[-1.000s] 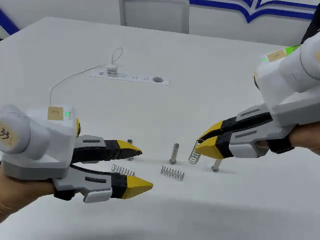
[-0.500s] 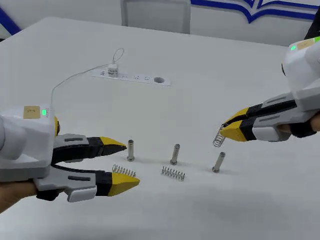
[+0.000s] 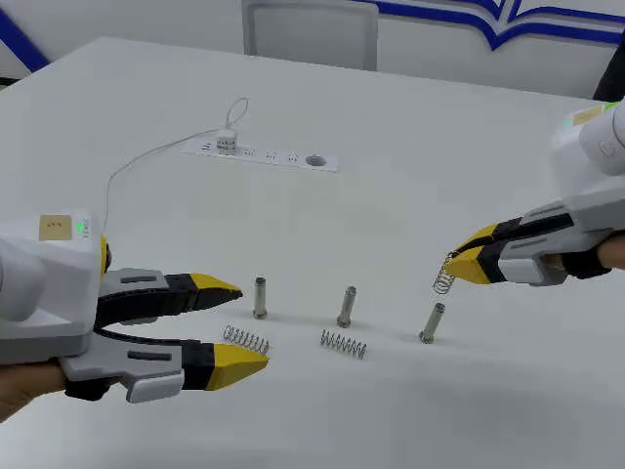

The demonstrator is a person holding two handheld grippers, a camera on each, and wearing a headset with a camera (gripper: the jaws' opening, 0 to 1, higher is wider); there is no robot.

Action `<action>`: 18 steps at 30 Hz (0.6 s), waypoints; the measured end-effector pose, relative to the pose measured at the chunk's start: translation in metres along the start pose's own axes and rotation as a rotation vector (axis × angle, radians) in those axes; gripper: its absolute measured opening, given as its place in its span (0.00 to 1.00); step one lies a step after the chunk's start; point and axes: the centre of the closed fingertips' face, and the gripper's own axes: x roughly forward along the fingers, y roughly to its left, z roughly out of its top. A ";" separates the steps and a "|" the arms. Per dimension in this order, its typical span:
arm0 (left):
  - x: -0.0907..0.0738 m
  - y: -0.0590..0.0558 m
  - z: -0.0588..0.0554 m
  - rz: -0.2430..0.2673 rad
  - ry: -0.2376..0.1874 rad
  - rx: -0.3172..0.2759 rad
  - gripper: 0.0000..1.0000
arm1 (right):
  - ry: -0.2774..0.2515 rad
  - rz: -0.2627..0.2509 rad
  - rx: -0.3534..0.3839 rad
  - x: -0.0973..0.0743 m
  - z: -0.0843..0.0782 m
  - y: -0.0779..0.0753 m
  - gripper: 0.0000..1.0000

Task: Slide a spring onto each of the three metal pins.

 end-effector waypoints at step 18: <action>-0.001 0.001 -0.004 0.005 0.007 -0.007 0.46 | 0.033 -0.021 0.037 0.018 -0.020 -0.010 0.11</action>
